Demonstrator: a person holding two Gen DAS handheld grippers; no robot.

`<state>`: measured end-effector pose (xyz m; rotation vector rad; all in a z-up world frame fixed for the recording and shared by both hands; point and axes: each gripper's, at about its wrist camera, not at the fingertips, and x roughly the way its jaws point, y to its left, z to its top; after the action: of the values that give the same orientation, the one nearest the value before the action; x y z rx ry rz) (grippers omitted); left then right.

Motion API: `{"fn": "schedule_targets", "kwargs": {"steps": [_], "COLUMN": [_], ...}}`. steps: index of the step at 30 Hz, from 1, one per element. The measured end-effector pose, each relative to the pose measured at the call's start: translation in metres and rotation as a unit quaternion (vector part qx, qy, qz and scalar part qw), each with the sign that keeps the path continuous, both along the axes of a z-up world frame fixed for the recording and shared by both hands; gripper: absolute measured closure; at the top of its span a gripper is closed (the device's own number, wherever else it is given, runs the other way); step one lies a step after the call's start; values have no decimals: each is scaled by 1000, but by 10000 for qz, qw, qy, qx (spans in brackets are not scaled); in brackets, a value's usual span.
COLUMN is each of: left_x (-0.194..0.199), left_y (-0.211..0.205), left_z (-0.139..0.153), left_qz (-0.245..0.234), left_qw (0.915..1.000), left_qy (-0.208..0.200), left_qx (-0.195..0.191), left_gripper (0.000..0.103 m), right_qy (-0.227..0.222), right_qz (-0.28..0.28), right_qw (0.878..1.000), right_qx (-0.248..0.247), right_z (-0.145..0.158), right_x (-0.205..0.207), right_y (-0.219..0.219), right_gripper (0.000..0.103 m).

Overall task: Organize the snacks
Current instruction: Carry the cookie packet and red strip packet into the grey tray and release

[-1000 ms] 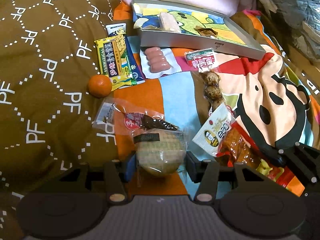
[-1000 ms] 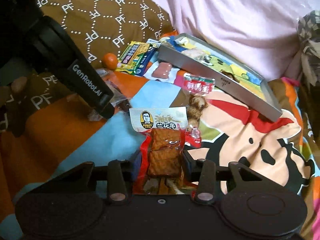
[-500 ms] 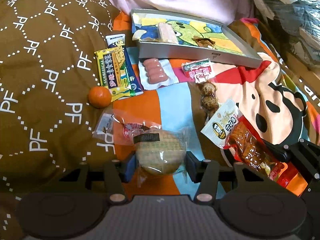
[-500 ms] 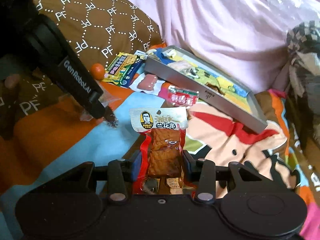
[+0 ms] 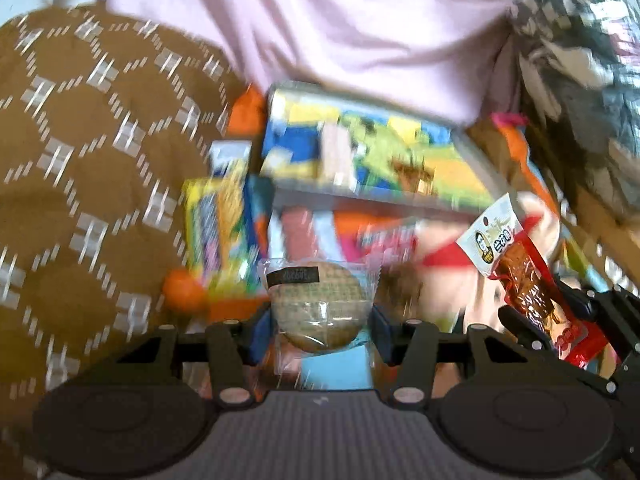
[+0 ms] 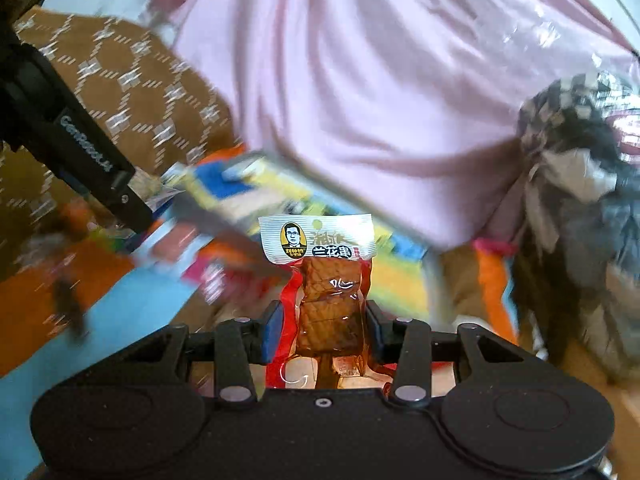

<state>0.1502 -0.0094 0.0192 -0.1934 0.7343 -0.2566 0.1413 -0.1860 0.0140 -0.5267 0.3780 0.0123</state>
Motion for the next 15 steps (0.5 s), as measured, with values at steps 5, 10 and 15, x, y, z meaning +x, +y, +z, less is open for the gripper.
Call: {"fn": "schedule_targets", "kwargs": {"steps": [5,10,15], "left_x": [45,91,133], "left_y": [-23,-50,-77], "left_z": [33,61,63], "left_qz": [120,154,251], "left_qw": [9986,9954,9934], "left_qy": [-496,-891,-899], "left_qx": [120,316,662], "left_gripper": [47,47,46], "right_qy": [-377,-213,-194], "right_qz": [22,130,-269], "right_qw": [9991,9996,9987], "right_qx": [-175,-142,395], "right_z": [25,41,32], "right_x": [40,93,125], "right_y": [-16,-24,-46], "right_gripper": [58,58,58]}}
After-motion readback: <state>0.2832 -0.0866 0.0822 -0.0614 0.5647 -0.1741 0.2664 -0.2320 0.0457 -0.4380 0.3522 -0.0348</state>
